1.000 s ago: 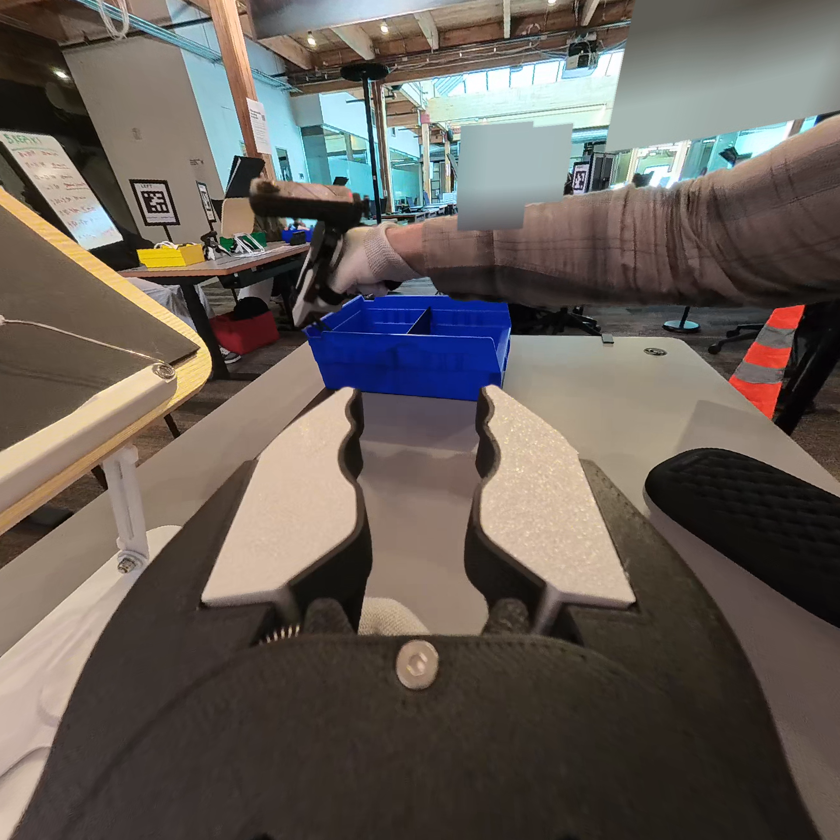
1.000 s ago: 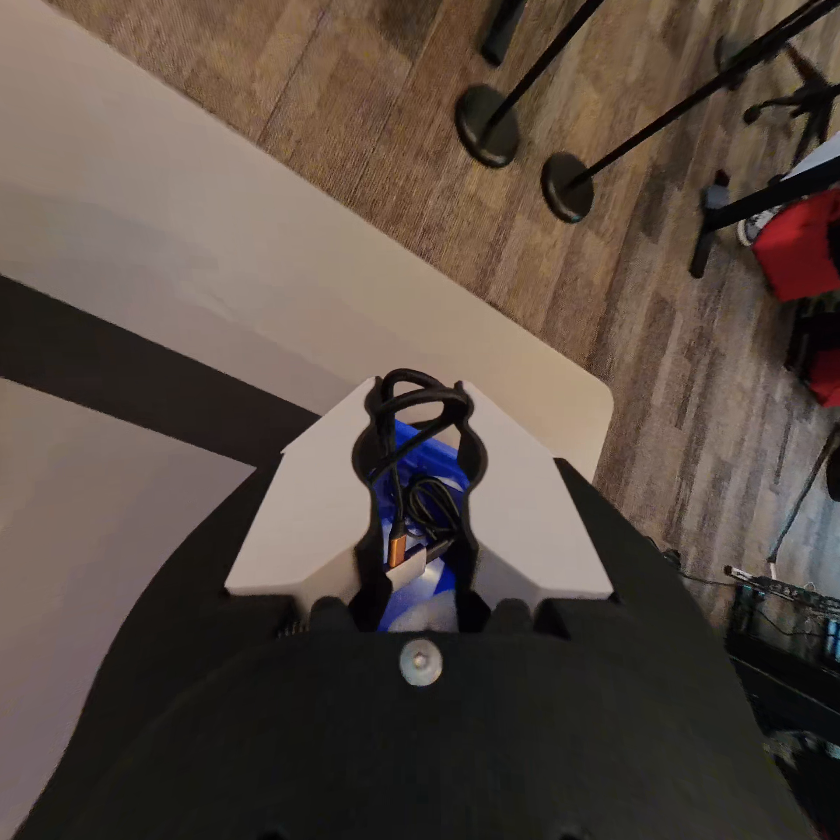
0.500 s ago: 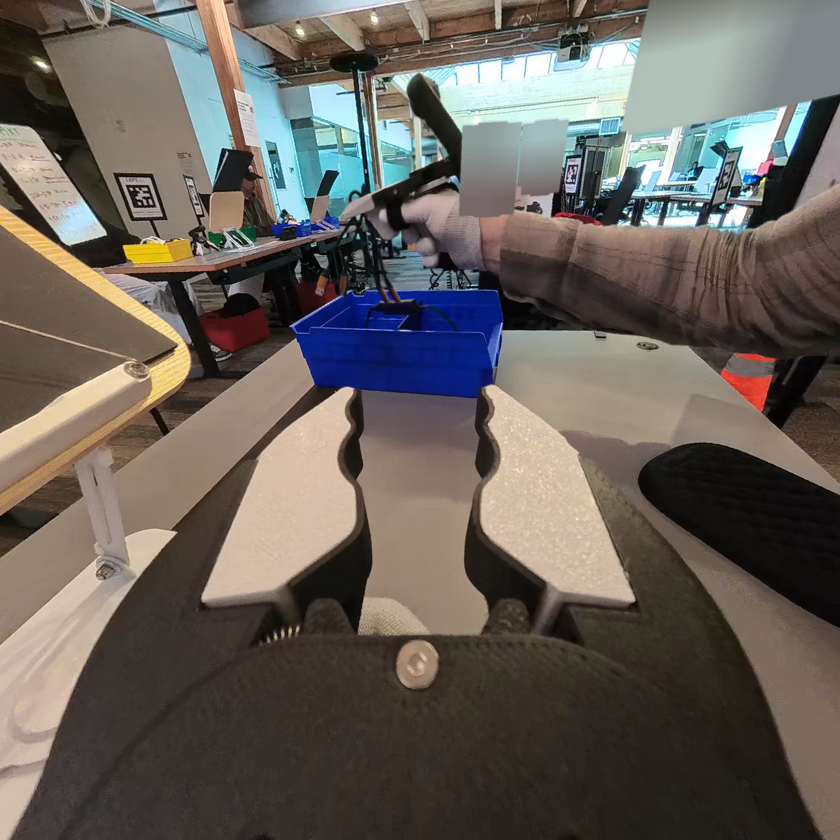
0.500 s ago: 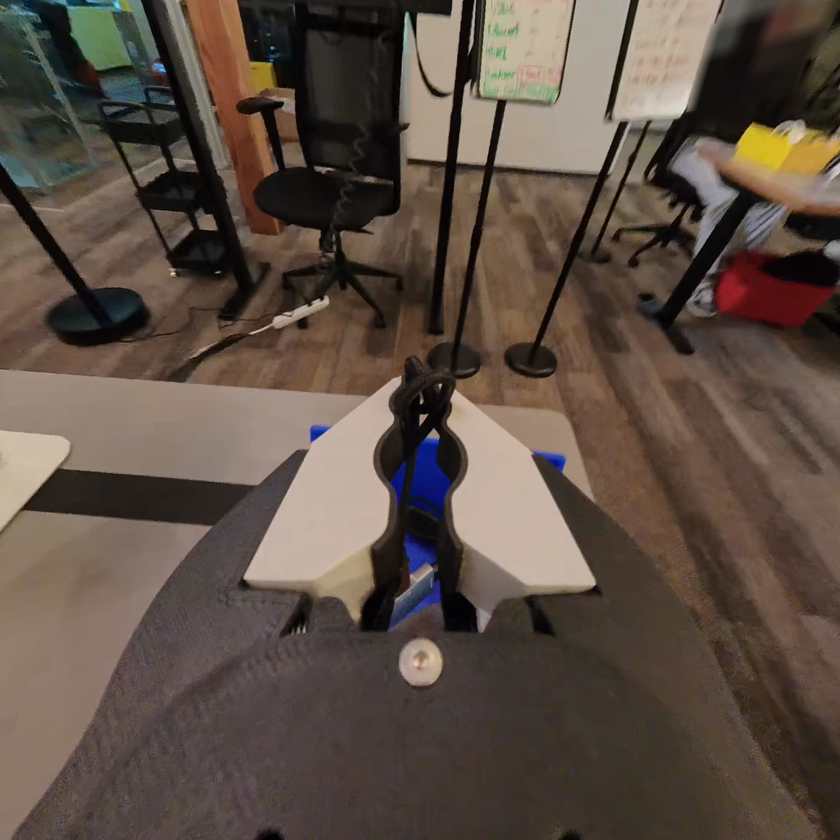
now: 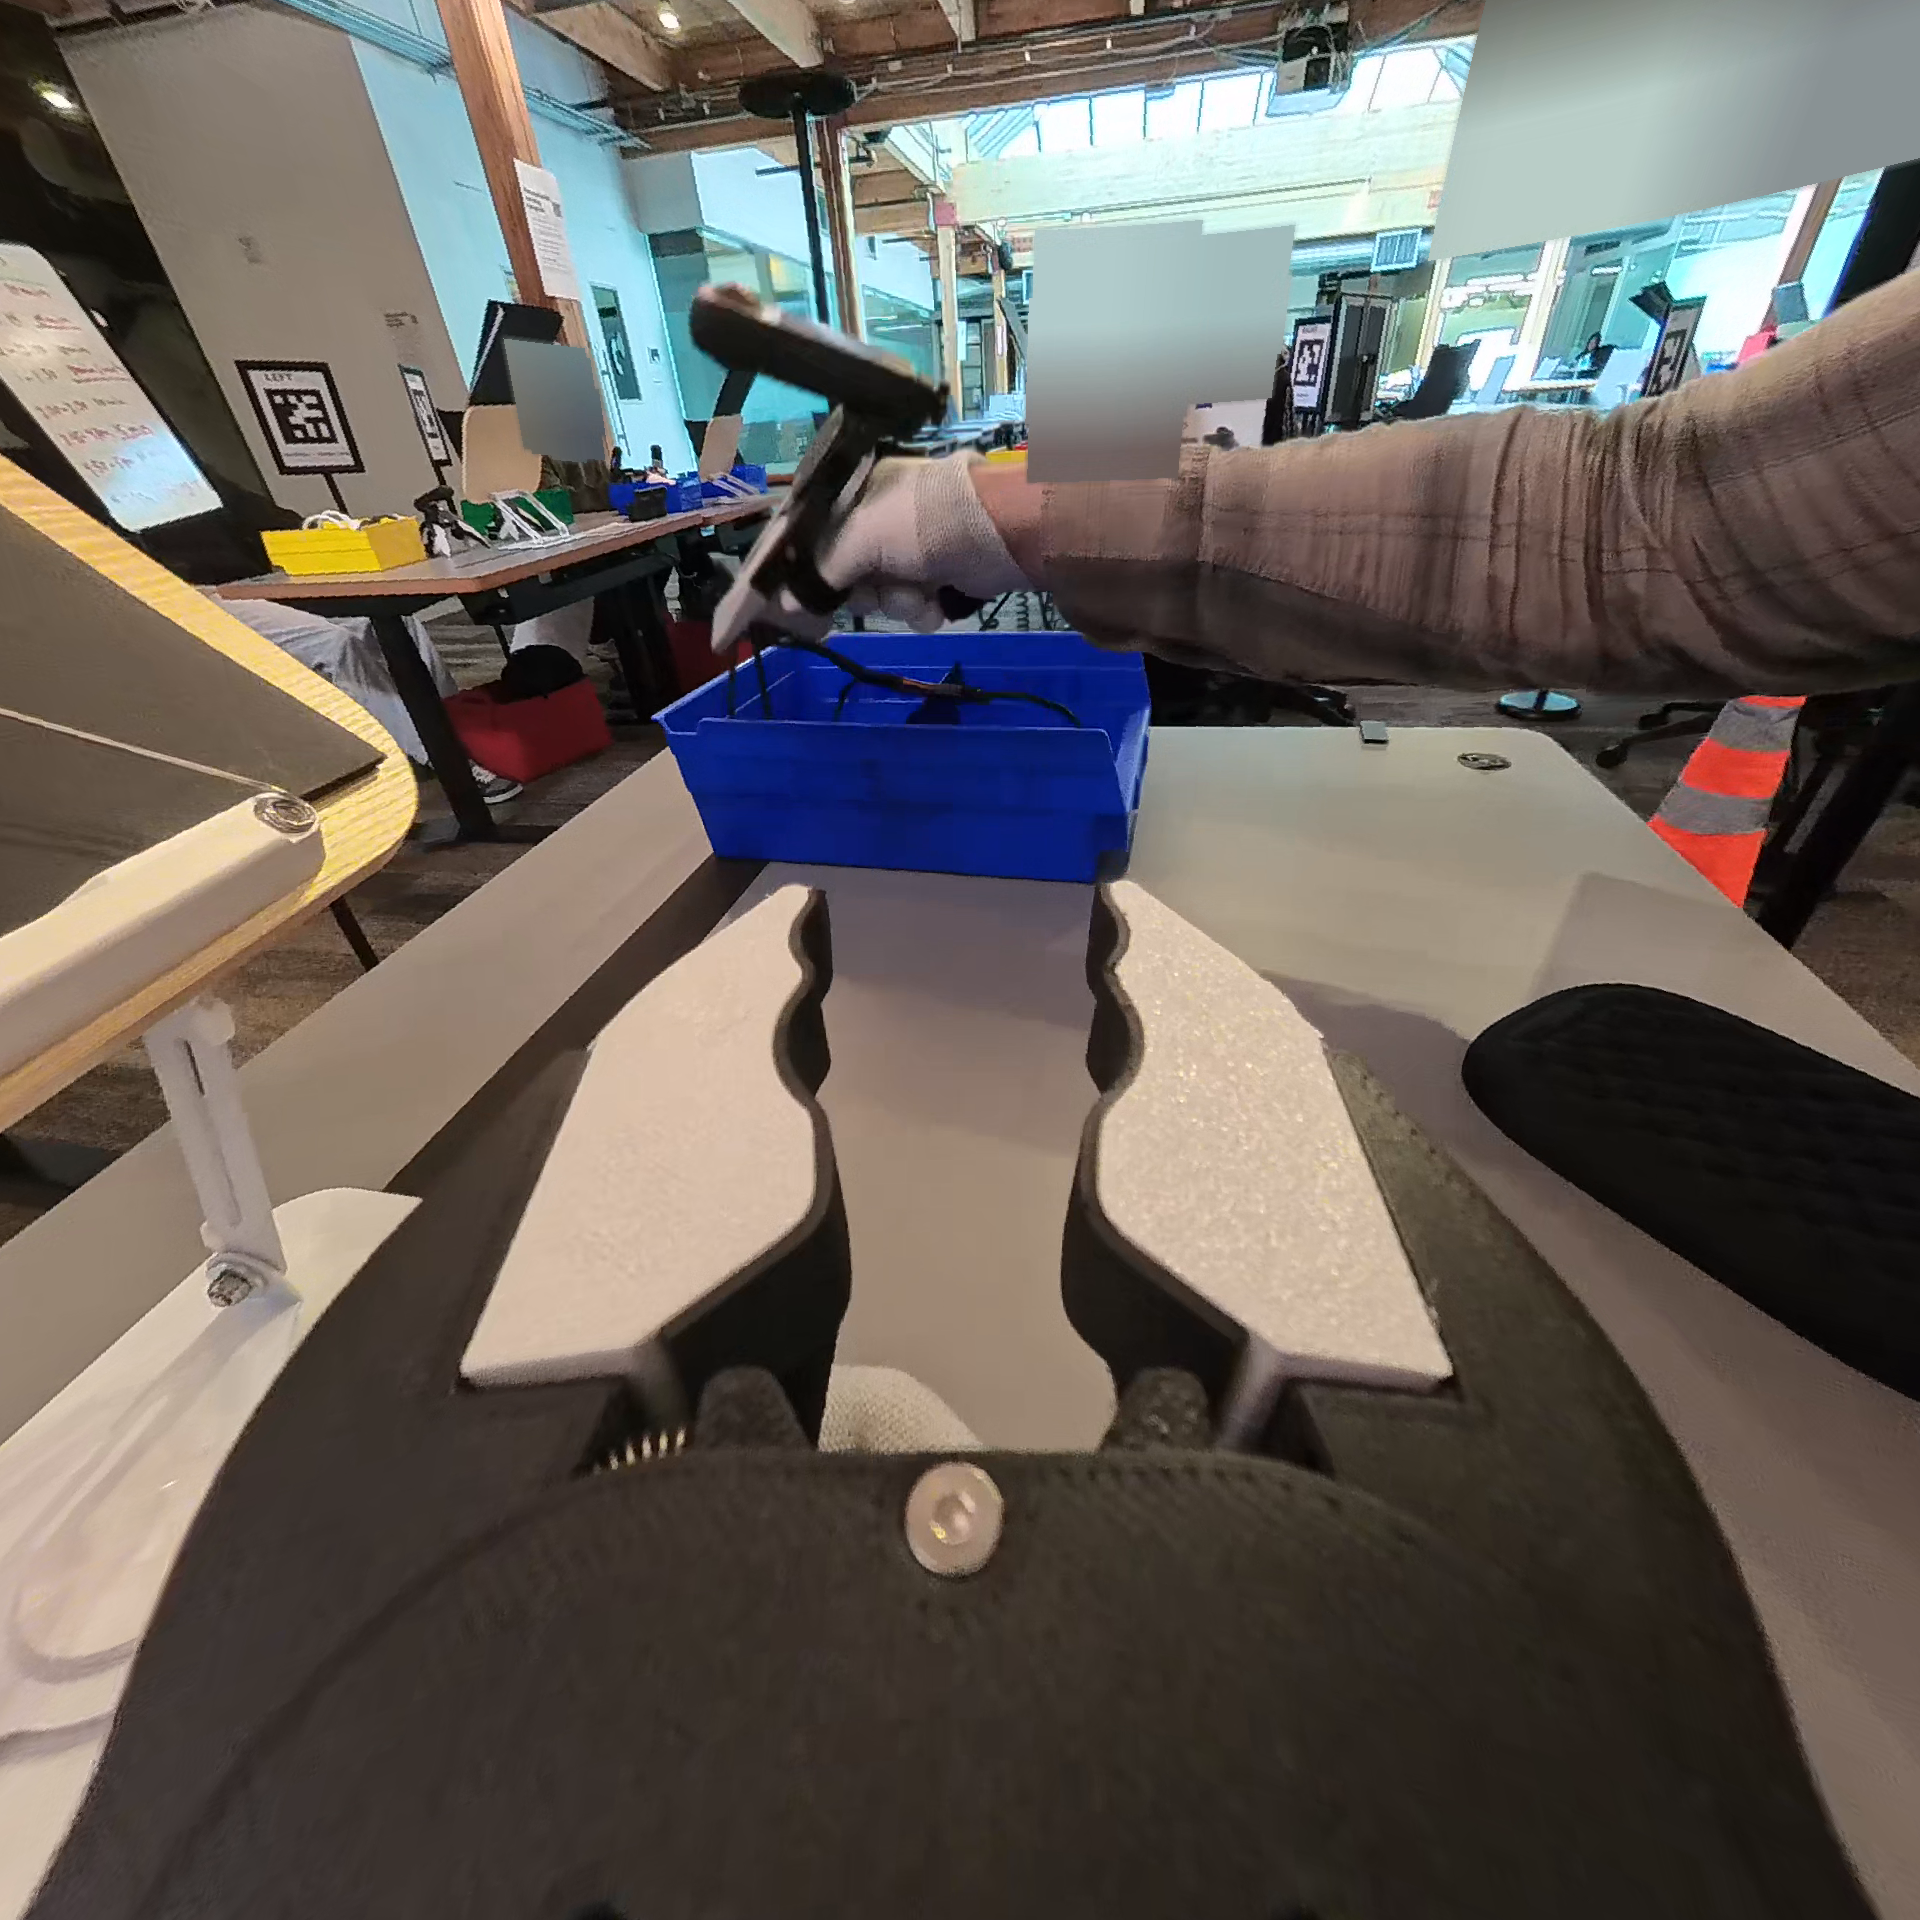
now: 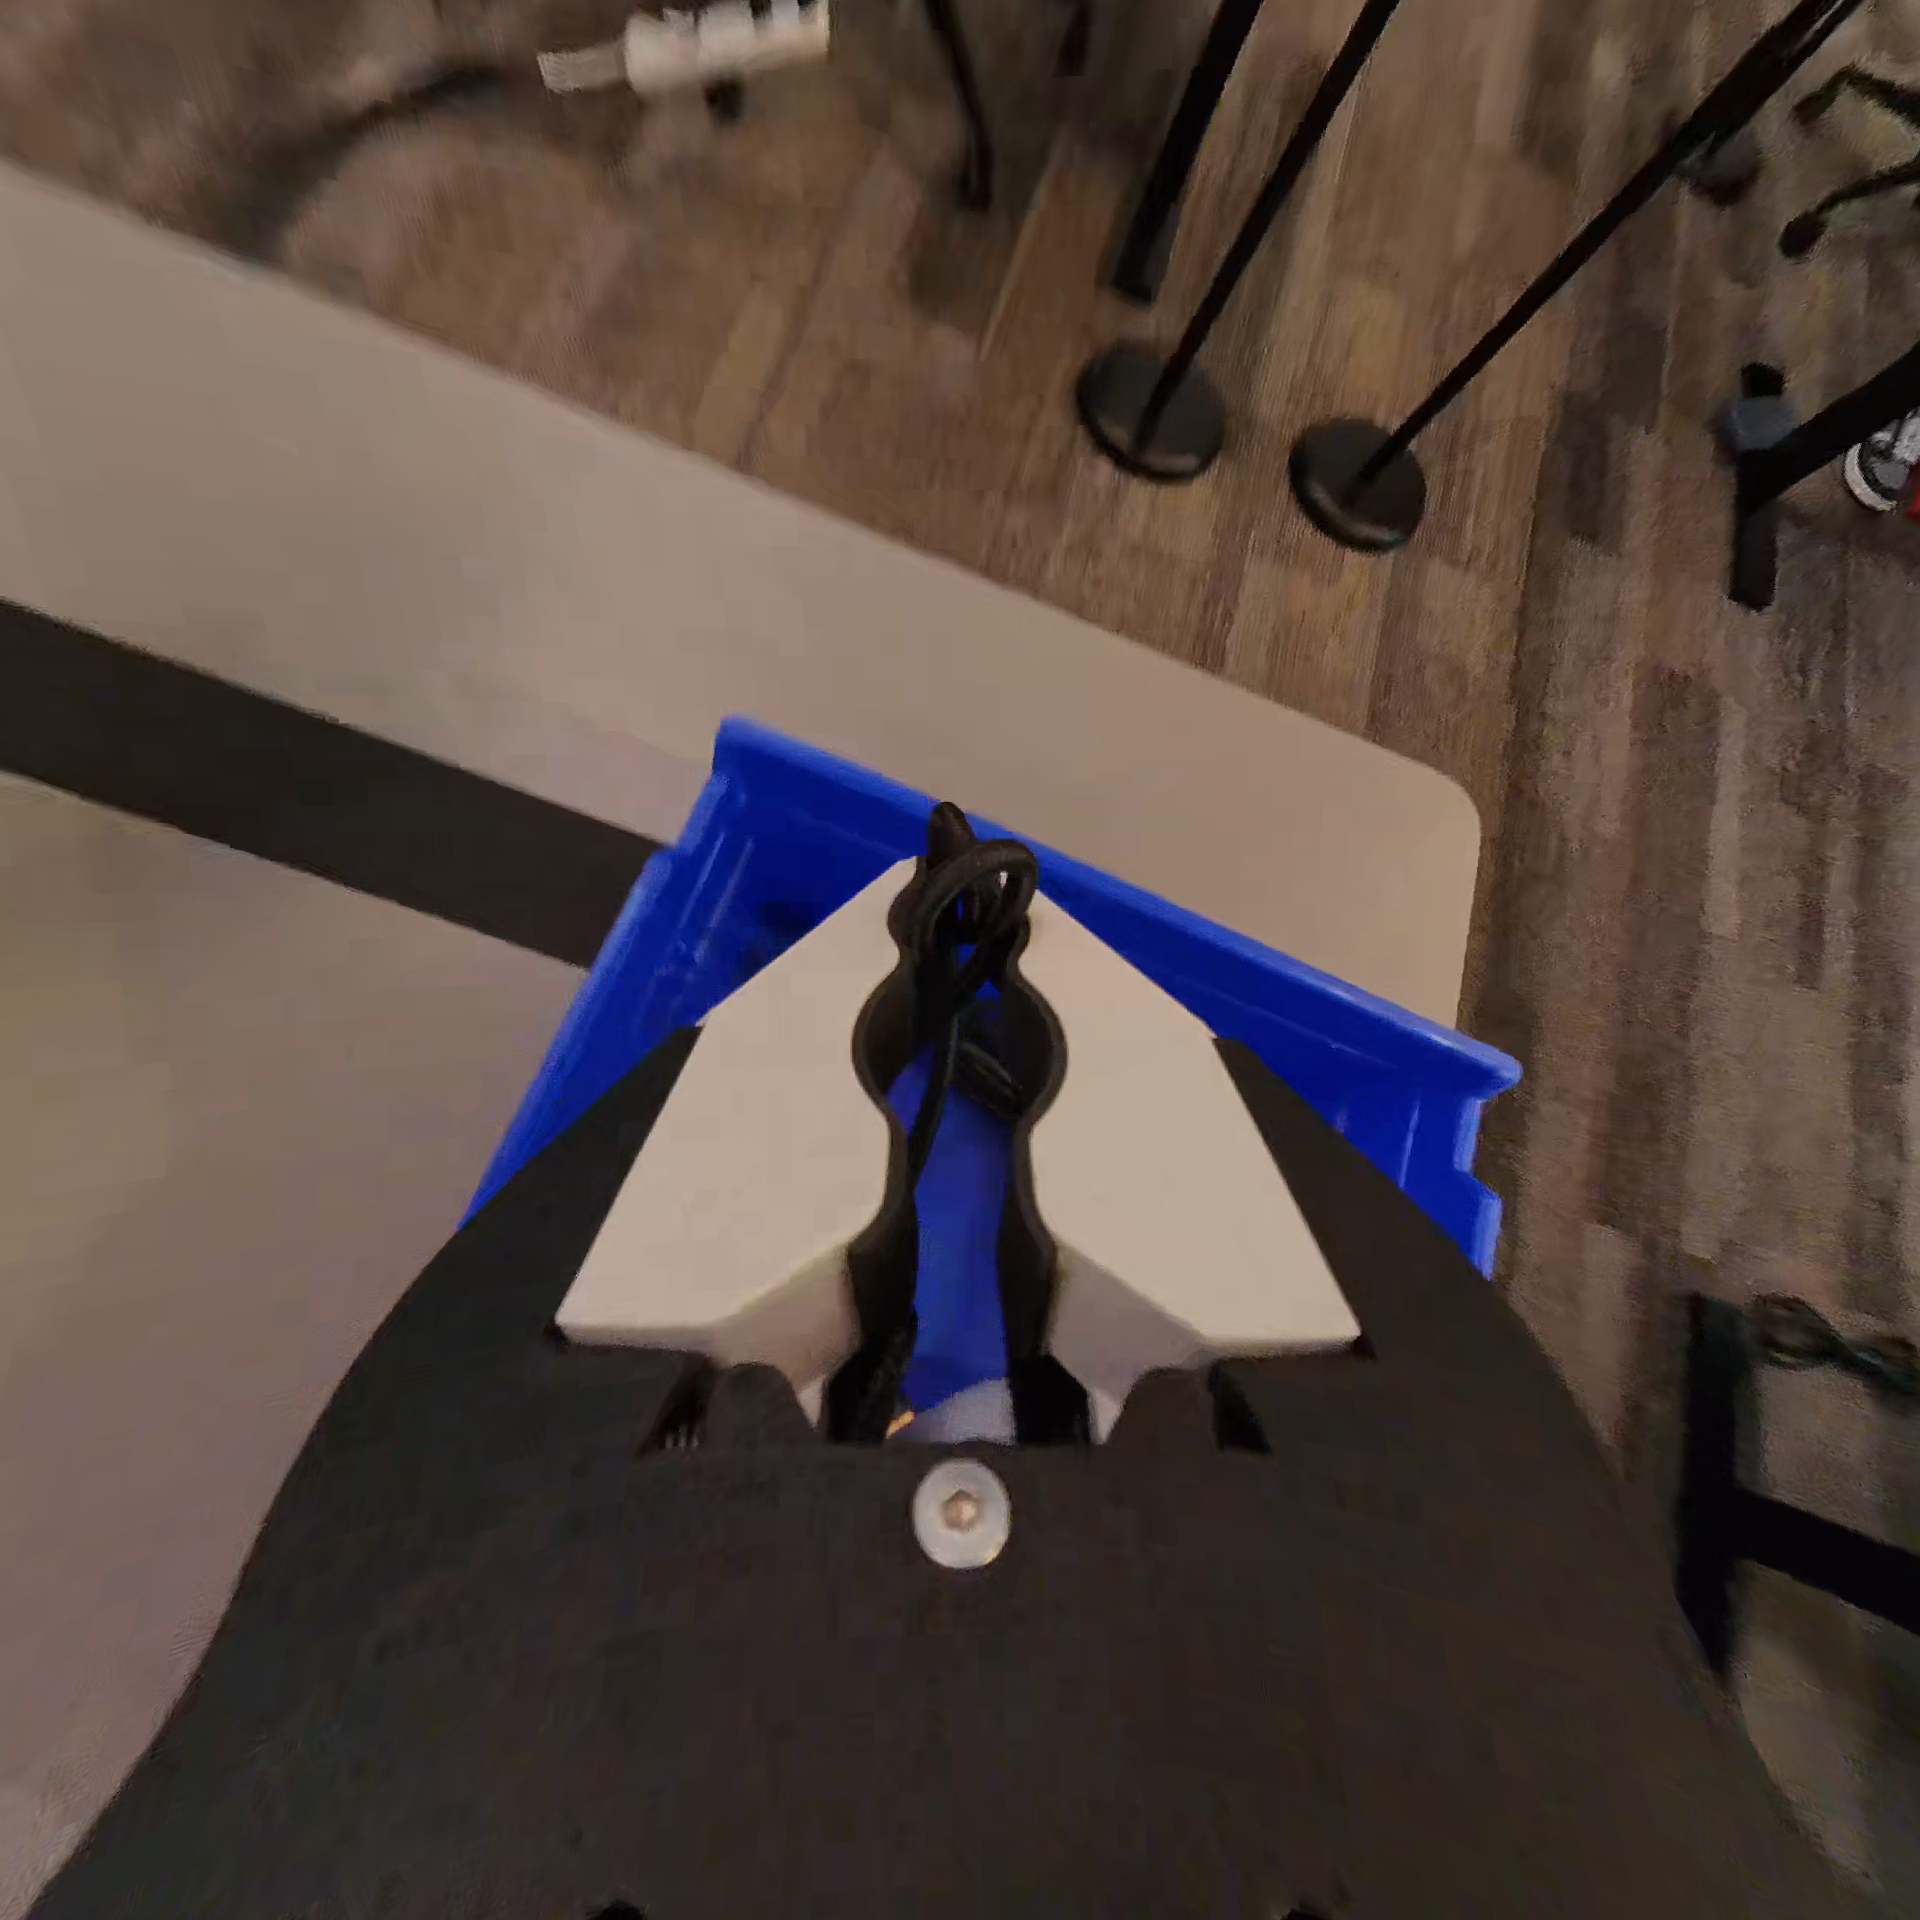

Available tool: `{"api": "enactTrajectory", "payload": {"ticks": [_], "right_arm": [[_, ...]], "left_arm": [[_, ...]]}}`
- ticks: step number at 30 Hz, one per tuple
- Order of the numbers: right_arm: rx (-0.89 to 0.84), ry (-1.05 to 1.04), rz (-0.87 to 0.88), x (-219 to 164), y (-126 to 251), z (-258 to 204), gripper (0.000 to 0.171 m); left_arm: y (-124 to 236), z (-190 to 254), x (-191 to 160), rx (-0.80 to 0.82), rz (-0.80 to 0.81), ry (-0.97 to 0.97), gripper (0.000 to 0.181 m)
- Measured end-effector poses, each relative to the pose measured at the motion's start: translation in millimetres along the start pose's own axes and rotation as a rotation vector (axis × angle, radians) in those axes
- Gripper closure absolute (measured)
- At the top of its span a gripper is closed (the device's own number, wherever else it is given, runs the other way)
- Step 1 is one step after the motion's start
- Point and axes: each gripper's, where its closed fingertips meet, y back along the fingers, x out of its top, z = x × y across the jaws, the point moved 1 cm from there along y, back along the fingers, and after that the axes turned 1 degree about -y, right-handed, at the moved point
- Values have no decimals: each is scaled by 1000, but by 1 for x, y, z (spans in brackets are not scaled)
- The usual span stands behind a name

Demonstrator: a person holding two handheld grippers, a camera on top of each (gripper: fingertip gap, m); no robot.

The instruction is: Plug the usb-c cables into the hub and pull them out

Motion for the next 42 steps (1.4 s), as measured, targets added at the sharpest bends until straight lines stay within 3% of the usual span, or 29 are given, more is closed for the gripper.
{"api": "enactTrajectory", "payload": {"ticks": [5,7,11,15,18,20,23,29,33,35,37,42], "right_arm": [[43,44,-106,-18,-33,-20,164],[28,148,-178,-24,-34,-24,156],[7,314,-308,-29,-18,-27,113],[-26,309,-258,-16,20,-21,99],[1,211,-158,-12,63,-25,110],[55,147,-139,-27,94,-35,130],[113,86,-84,-53,120,-54,143],[242,6,-237,-141,116,-87,127],[261,28,-269,-171,100,-96,141],[256,45,-248,-172,96,-99,170],[231,84,-212,-163,101,-96,170],[113,188,-34,-100,124,-75,170]], "left_arm": [[0,-2,-2,-2,0,11,134],[-2,0,-4,-6,-9,5,134],[-3,3,-4,-14,-17,0,134],[-2,3,-3,-17,-13,1,134],[-1,3,0,-14,-11,-5,134],[0,2,2,-14,-3,-2,134],[-1,3,1,-18,-3,2,134],[-6,12,3,-38,-7,-14,134],[-6,13,5,-40,-4,-16,134],[-5,13,5,-39,-4,-16,134],[-5,12,4,-38,-5,-15,134],[-6,10,0,-37,-12,-5,134]]}}
